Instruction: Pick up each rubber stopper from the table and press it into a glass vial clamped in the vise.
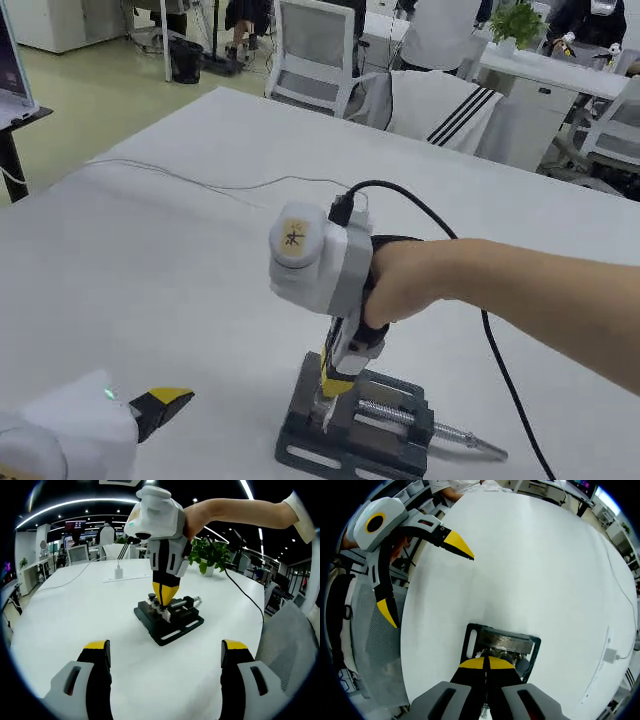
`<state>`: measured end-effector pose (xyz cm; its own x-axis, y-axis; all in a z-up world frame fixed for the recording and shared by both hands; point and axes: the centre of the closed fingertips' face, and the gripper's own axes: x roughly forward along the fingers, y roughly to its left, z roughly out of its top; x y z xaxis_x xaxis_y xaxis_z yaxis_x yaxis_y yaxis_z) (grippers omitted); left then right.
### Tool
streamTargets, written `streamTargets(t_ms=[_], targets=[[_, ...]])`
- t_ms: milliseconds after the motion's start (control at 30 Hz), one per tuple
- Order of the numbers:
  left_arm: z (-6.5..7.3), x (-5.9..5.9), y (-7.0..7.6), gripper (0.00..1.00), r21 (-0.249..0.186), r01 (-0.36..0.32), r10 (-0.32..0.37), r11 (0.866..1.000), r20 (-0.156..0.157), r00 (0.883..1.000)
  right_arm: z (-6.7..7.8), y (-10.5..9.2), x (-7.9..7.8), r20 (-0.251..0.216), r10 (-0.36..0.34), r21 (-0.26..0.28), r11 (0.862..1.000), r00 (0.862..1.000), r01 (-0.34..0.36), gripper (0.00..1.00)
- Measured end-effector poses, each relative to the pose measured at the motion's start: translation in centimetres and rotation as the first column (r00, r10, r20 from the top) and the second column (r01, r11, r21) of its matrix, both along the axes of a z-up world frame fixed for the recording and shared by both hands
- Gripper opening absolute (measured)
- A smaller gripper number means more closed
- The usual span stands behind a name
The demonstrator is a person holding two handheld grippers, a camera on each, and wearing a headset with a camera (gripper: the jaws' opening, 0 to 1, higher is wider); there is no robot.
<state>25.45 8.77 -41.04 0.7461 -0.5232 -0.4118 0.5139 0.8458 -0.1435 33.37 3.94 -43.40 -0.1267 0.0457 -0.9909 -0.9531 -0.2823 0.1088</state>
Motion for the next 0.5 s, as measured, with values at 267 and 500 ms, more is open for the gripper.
streamTargets(t_ms=[267,500], targets=[[0.49,-0.09,0.13,0.90,0.024,0.007,-0.007,1.000,0.007,1.000,0.04,0.10,-0.34,0.065,0.044,-0.011,0.999,0.997,-0.043,0.00],[0.99,-0.22,0.31,0.90,0.039,0.009,-0.010,0.999,0.018,1.000,0.22,0.02,-0.33,0.061,-0.021,0.069,0.997,0.998,0.017,0.00]])
